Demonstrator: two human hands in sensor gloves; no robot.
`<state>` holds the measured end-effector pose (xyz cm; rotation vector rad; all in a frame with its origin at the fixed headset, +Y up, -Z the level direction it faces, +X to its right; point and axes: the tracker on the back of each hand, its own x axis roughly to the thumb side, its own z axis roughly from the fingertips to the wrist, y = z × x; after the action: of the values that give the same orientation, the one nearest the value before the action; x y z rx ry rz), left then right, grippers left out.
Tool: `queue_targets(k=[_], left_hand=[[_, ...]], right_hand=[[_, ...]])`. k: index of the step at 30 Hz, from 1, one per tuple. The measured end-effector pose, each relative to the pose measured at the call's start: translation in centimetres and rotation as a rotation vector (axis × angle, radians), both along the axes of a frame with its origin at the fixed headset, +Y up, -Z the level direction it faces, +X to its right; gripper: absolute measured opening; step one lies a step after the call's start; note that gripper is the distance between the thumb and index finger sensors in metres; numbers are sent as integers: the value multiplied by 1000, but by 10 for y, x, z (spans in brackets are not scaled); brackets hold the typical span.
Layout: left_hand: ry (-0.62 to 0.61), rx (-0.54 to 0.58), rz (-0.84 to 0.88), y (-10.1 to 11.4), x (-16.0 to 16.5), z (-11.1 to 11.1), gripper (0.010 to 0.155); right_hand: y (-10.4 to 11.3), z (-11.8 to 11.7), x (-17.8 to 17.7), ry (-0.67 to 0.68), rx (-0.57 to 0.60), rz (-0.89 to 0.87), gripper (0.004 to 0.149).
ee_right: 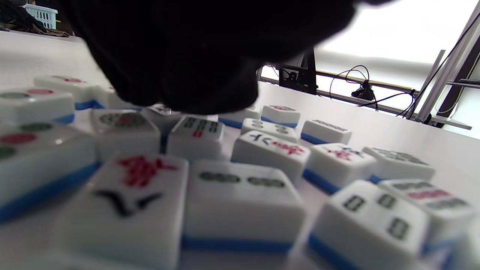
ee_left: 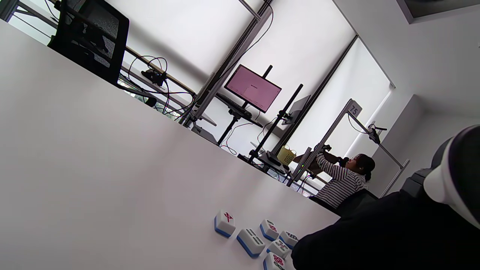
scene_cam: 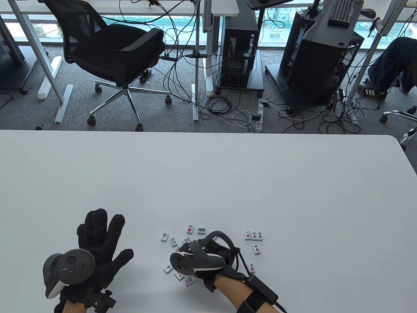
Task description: Mahjong suit sorting
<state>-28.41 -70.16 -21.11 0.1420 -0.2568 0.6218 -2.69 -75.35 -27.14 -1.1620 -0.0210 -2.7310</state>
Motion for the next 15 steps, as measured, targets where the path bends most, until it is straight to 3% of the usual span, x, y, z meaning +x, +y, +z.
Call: queue_targets(k=[15], left_hand=[[-2,0,4,0,0,0,83]], right_hand=[[2,-7,1,-52,-36,-23,48]])
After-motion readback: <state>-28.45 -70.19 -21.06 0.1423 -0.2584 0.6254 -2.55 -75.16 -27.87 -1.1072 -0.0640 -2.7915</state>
